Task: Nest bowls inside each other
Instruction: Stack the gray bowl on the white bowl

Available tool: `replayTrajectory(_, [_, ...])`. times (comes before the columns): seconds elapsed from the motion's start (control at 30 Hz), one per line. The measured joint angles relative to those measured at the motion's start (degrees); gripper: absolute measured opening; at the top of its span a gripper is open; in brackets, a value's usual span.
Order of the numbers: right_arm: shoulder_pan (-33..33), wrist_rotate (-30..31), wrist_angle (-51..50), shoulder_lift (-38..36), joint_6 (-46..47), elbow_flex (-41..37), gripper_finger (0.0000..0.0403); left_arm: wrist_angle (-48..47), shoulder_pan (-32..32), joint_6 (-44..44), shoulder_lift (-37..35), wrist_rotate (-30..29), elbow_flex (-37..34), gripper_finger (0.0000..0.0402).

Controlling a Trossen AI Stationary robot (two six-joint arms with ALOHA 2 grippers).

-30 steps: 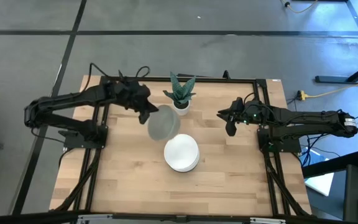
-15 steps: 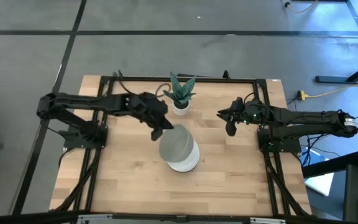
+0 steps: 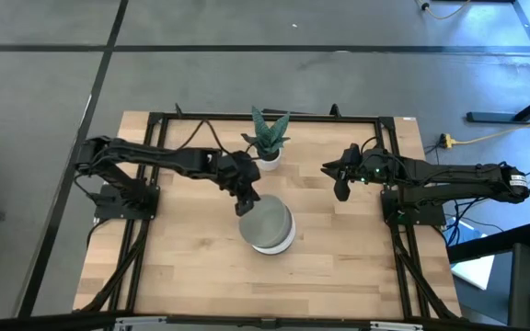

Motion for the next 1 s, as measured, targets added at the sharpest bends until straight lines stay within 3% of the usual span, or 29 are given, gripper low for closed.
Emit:
replayTrajectory(0.3, [0.0,0.0,0.0,0.0,-0.3,0.0,0.0081,-2.1,0.0,-1.5,1.2,-1.0,0.1,0.0000])
replayTrajectory(0.57, [0.0,0.0,0.0,0.0,-0.3,0.0,0.0081,-10.7,0.2,-1.7,1.0,-1.3,0.3,0.0000])
replayTrajectory(1.0, [0.0,0.0,0.0,0.0,-0.2,0.0,0.0081,-7.5,0.4,0.1,1.3,-0.2,0.0,0.0040])
